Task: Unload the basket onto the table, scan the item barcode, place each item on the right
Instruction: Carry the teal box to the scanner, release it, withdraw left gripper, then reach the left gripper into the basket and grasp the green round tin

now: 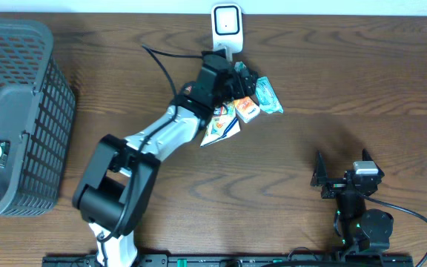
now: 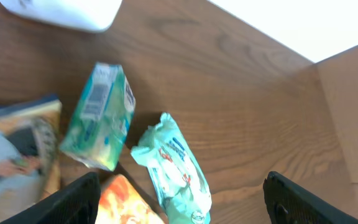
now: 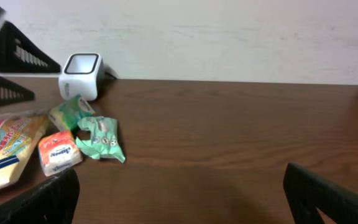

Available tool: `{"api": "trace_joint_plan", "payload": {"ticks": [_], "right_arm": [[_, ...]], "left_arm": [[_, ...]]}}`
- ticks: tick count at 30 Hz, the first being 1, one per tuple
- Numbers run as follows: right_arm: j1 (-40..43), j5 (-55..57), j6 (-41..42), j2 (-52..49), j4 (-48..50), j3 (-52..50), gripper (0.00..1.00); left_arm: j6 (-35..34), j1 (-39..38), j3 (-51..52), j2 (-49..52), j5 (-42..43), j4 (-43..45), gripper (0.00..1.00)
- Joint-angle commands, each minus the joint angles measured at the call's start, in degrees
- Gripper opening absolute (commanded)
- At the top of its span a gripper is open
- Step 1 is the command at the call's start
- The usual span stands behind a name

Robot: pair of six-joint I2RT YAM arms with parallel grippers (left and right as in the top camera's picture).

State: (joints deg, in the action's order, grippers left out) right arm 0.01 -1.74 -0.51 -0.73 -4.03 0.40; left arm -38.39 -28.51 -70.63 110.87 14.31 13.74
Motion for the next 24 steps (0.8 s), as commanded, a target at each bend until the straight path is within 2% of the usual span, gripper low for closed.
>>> {"api": "trace_joint_plan", "payload": {"ticks": [1, 7, 12, 19, 24], "right_arm": [[0.3, -0.1, -0.4, 0.2, -0.2, -0.1, 0.99], [0.3, -0.1, -0.4, 0.2, -0.2, -0.1, 0.99], [0.3, -0.1, -0.4, 0.2, -0.2, -0.1, 0.99], [0.3, -0.1, -0.4, 0.2, -0.2, -0.1, 0.99], [0.3, -0.1, -0.4, 0.2, -0.2, -0.1, 0.99]], "left_arm": [[4.0, 3.7, -0.5, -7.2, 4.2, -0.1, 0.83], [8.0, 10.9, -0.5, -19.6, 5.0, -6.2, 0.84], [11.3, 20.4, -0.5, -31.1, 4.9, -13.7, 0.84], [24.3, 40.7, -0.5, -43.7, 3.8, -26.9, 0.85], [27.9, 54.9, -0.5, -45.5, -4.3, -34.9, 0.85]]}}
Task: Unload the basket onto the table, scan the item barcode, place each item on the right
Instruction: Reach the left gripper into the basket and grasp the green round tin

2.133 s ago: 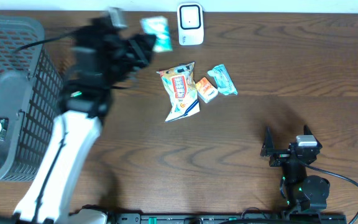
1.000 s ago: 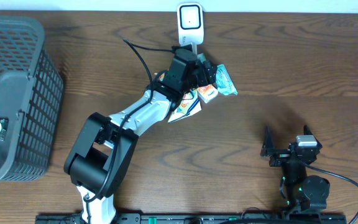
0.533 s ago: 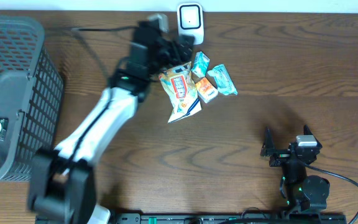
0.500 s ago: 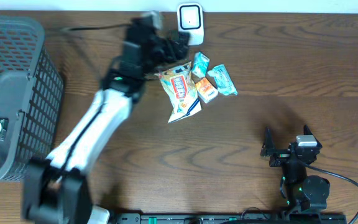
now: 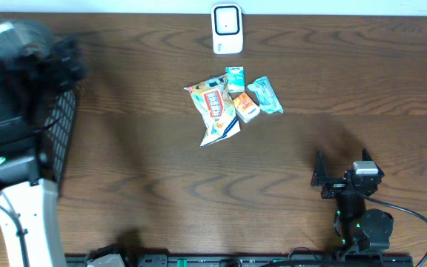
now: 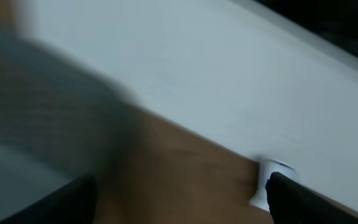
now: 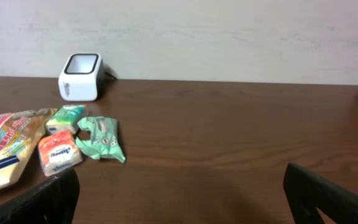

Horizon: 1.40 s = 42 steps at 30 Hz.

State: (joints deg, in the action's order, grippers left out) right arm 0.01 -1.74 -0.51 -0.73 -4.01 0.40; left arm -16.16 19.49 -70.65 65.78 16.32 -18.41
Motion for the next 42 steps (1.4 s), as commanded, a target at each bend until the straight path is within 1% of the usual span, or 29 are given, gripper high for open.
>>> {"api": "trace_joint_plan", "payload": {"ticks": [1, 4, 8, 13, 18, 21, 24, 26, 30, 35, 37, 40, 42], "right_arm": [[0.3, -0.1, -0.4, 0.2, -0.2, -0.1, 0.99], [0.3, -0.1, -0.4, 0.2, -0.2, -0.1, 0.99], [0.3, -0.1, -0.4, 0.2, -0.2, -0.1, 0.99], [0.3, -0.1, -0.4, 0.2, -0.2, -0.1, 0.99], [0.3, -0.1, -0.4, 0.2, -0.2, -0.1, 0.99], [0.3, -0.1, -0.4, 0.2, -0.2, -0.1, 0.99], [0.3, -0.1, -0.4, 0.2, -0.2, -0.1, 0.99], [0.3, -0.1, -0.4, 0.2, -0.2, -0.1, 0.99], [0.3, -0.1, -0.4, 0.2, -0.2, -0.1, 0.99], [0.3, -0.1, -0.4, 0.1, -0.2, -0.1, 0.99], [0.3, -0.1, -0.4, 0.1, -0.2, -0.1, 0.99], [0.3, -0.1, -0.4, 0.1, -0.2, -0.1, 0.99], [0.3, -0.1, -0.4, 0.1, -0.2, -0.1, 0.99]], "left_arm": [[5.7, 9.4, -0.5, -0.2, -8.6, -4.0, 0.85], [5.7, 15.7, -0.5, 1.4, -13.7, -5.7, 0.86], [5.7, 21.0, -0.5, 5.2, -17.3, -8.2, 0.86], [5.6, 23.3, -0.5, 10.7, -22.5, -12.4, 0.86], [4.6, 23.5, -0.5, 15.9, -26.7, -13.8, 0.86], [0.7, 23.5, -0.5, 18.9, -26.7, -13.5, 0.86], [-4.8, 23.5, -0.5, 22.3, -26.7, -12.8, 0.86], [-6.8, 23.5, -0.5, 24.5, -26.6, -11.8, 0.86], [-6.9, 23.5, -0.5, 28.0, -26.1, -11.3, 0.86], [-7.3, 23.5, -0.5, 32.4, -26.1, -5.1, 0.86], [-10.6, 23.6, -0.5, 33.8, -27.0, -4.1, 0.86], [-17.7, 23.6, -0.5, 35.5, -31.8, -3.9, 0.86], [-19.9, 23.6, -0.5, 36.7, -34.3, -3.6, 0.86]]}}
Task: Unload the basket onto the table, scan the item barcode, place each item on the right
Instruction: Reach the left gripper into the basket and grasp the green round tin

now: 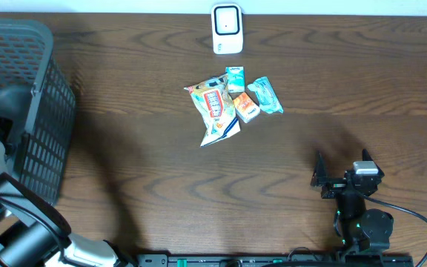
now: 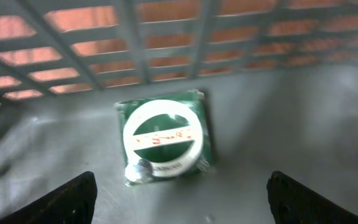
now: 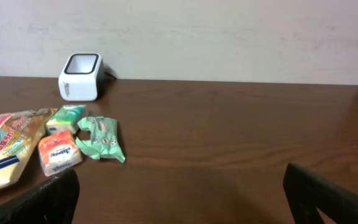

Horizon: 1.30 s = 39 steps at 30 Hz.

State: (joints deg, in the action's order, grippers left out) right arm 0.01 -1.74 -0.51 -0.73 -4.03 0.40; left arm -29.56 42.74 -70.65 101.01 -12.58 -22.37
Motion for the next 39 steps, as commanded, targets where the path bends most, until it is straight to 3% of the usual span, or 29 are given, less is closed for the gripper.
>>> {"api": "trace_joint_plan", "payload": {"ticks": [1, 29, 32, 39], "right_arm": [[0.3, -0.1, -0.4, 0.1, -0.2, -0.1, 0.99], [0.3, -0.1, -0.4, 0.1, -0.2, -0.1, 0.99], [0.3, -0.1, -0.4, 0.1, -0.2, -0.1, 0.99], [0.3, -0.1, -0.4, 0.1, -0.2, -0.1, 0.99]], "left_arm": [[-6.8, 0.3, -0.5, 2.0, -6.1, 0.9, 0.86], [-6.1, 3.0, -0.5, 12.4, -6.5, 6.9, 0.85], [-6.1, 2.9, -0.5, 12.7, -6.4, 7.1, 0.75], [-6.1, 2.9, -0.5, 13.2, -6.1, 6.7, 0.69]]}}
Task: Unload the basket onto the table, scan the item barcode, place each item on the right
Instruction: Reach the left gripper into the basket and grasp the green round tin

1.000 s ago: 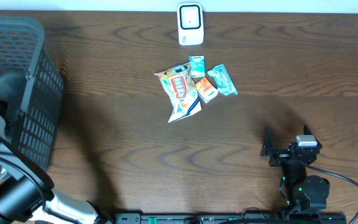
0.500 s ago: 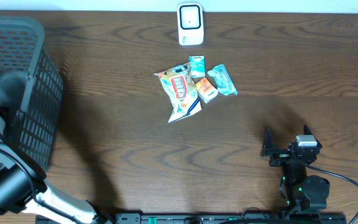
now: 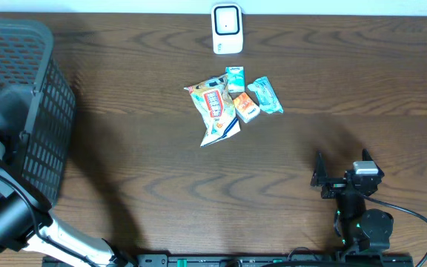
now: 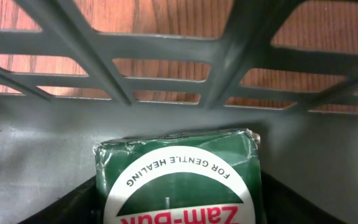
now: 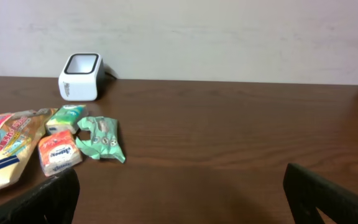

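Note:
A green Zam-Buk box (image 4: 178, 180) with a round white label lies on the floor of the grey basket (image 4: 36, 143). My left gripper (image 4: 178, 202) is open and low over it, one dark finger on each side of the box. In the overhead view only the left arm shows, at the basket's (image 3: 21, 44) near end. The white scanner (image 3: 227, 28) stands at the table's far edge. My right gripper (image 5: 185, 199) rests open at the front right, holding nothing.
A small pile lies in front of the scanner (image 5: 79, 76): a snack bag (image 3: 213, 113), a small green carton (image 3: 234, 78), an orange packet (image 3: 246, 108) and a teal packet (image 3: 265, 95). The basket's lattice walls stand close round the left gripper.
My left gripper has come down closer to the Zam-Buk box, which was small and below it and now fills the gap between the open fingers. The right arm is unchanged.
My left gripper was first open over the pile by the scanner. Then the left arm was over at the basket on the left. After that it was inside the basket above the Zam-Buk box, and now straddles the box. The pile and right arm stayed put.

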Available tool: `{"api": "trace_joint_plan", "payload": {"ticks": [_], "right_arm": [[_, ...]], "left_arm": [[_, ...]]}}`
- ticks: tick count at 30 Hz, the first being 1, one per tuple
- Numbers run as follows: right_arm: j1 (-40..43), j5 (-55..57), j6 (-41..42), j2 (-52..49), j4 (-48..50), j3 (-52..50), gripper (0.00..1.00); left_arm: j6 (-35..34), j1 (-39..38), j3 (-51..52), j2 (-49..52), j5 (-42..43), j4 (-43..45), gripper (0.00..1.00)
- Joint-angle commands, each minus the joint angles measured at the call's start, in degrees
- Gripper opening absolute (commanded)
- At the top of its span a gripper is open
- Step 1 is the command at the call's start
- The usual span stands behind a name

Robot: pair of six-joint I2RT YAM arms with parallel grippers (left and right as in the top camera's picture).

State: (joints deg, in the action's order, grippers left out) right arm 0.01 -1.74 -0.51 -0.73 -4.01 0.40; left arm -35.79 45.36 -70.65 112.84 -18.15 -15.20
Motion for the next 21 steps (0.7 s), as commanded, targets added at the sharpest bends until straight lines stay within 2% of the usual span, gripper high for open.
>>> {"api": "trace_joint_plan", "payload": {"ticks": [1, 4, 7, 10, 17, 21], "right_arm": [[0.3, -0.1, -0.4, 0.1, -0.2, -0.1, 0.99], [0.3, -0.1, -0.4, 0.1, -0.2, -0.1, 0.99], [0.3, -0.1, -0.4, 0.1, -0.2, -0.1, 0.99], [0.3, -0.1, -0.4, 0.1, -0.2, -0.1, 0.99], [0.3, -0.1, -0.4, 0.1, -0.2, -0.1, 0.99], [0.3, -0.1, -0.4, 0.1, -0.2, -0.1, 0.99]], "left_arm": [[0.2, 0.3, -0.5, 1.4, -0.5, -0.7, 0.69], [0.2, 0.3, -0.5, 1.4, -0.5, -0.8, 0.68], [2.4, 0.3, -0.5, 1.0, -0.5, -1.2, 0.61], [5.4, 0.3, -0.5, 0.0, -0.5, -1.2, 0.61], [5.3, 0.2, -0.5, -5.7, 0.3, -3.3, 0.61], [5.3, -0.1, -0.5, -11.7, 4.5, -3.9, 0.61]]}}
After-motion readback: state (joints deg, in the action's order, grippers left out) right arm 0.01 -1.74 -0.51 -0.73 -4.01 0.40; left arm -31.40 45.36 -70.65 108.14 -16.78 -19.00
